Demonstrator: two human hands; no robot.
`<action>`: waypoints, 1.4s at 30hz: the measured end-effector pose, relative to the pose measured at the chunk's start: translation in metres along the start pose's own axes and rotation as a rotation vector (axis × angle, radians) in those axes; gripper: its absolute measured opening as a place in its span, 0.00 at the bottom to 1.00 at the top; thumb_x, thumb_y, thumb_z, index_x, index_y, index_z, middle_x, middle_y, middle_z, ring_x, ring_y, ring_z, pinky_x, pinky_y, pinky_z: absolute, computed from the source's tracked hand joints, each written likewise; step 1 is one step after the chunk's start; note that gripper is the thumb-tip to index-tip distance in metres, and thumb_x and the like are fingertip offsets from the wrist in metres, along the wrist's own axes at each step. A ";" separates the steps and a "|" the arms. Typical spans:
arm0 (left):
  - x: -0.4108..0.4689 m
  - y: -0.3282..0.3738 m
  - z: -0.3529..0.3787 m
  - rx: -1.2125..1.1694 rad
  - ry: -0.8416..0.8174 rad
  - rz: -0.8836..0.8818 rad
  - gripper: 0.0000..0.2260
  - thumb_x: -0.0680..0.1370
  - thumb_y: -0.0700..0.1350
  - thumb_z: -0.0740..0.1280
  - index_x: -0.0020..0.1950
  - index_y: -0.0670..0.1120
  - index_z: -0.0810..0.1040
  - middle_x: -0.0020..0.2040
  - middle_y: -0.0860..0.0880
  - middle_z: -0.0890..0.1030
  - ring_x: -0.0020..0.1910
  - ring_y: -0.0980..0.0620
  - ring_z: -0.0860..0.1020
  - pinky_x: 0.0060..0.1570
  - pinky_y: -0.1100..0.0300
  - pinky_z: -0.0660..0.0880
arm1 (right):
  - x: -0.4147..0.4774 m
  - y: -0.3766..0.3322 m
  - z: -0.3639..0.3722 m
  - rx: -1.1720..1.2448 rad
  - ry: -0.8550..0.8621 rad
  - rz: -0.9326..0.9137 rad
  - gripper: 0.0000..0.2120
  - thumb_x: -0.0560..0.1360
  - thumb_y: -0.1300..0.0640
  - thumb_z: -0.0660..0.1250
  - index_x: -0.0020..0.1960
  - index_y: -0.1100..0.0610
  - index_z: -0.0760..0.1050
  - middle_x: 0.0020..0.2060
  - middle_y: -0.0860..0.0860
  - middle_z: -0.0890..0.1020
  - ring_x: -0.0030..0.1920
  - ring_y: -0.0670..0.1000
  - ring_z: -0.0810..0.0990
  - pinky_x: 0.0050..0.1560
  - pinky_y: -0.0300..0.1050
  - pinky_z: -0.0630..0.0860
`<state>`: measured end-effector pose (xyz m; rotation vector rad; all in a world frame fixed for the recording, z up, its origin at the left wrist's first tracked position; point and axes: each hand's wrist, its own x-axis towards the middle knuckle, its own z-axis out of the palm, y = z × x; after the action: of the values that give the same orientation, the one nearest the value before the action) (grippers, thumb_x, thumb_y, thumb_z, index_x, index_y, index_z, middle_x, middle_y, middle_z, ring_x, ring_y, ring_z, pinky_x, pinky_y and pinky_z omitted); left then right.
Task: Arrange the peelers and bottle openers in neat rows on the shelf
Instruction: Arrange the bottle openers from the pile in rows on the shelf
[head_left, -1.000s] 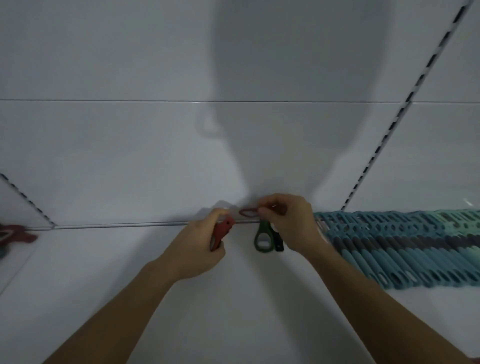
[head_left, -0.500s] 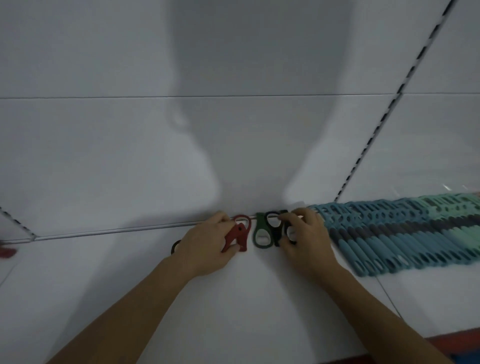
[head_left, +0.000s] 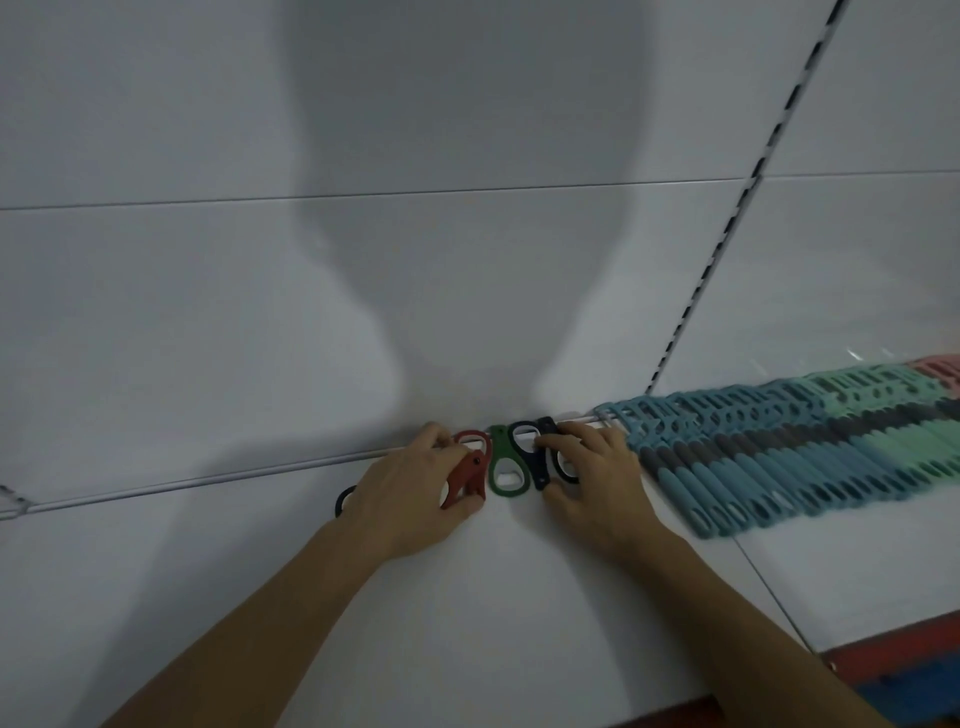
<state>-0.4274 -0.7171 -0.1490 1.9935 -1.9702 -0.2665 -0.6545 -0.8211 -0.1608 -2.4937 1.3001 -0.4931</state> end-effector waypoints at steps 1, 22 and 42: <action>0.001 0.003 0.001 0.001 0.014 -0.003 0.20 0.77 0.65 0.66 0.62 0.54 0.75 0.58 0.55 0.68 0.45 0.52 0.77 0.45 0.54 0.78 | 0.000 0.000 0.000 -0.003 -0.001 0.002 0.27 0.69 0.43 0.61 0.67 0.44 0.76 0.69 0.45 0.74 0.66 0.54 0.67 0.64 0.55 0.68; 0.007 0.021 -0.033 -1.961 0.360 -0.380 0.12 0.77 0.36 0.68 0.59 0.43 0.79 0.37 0.46 0.77 0.34 0.49 0.77 0.35 0.57 0.78 | 0.000 -0.085 -0.020 0.824 -0.195 -0.102 0.19 0.69 0.46 0.79 0.54 0.47 0.75 0.47 0.48 0.83 0.42 0.53 0.84 0.43 0.50 0.82; -0.022 0.008 -0.033 -2.324 0.597 -0.797 0.05 0.81 0.39 0.61 0.47 0.41 0.75 0.41 0.41 0.81 0.39 0.41 0.85 0.44 0.44 0.84 | -0.011 -0.118 0.000 0.794 -0.011 0.026 0.14 0.73 0.66 0.75 0.51 0.50 0.81 0.39 0.46 0.85 0.38 0.47 0.84 0.41 0.41 0.82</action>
<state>-0.4238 -0.6916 -0.1175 0.6402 0.2582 -1.1303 -0.5741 -0.7465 -0.1149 -1.8058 0.8813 -0.7979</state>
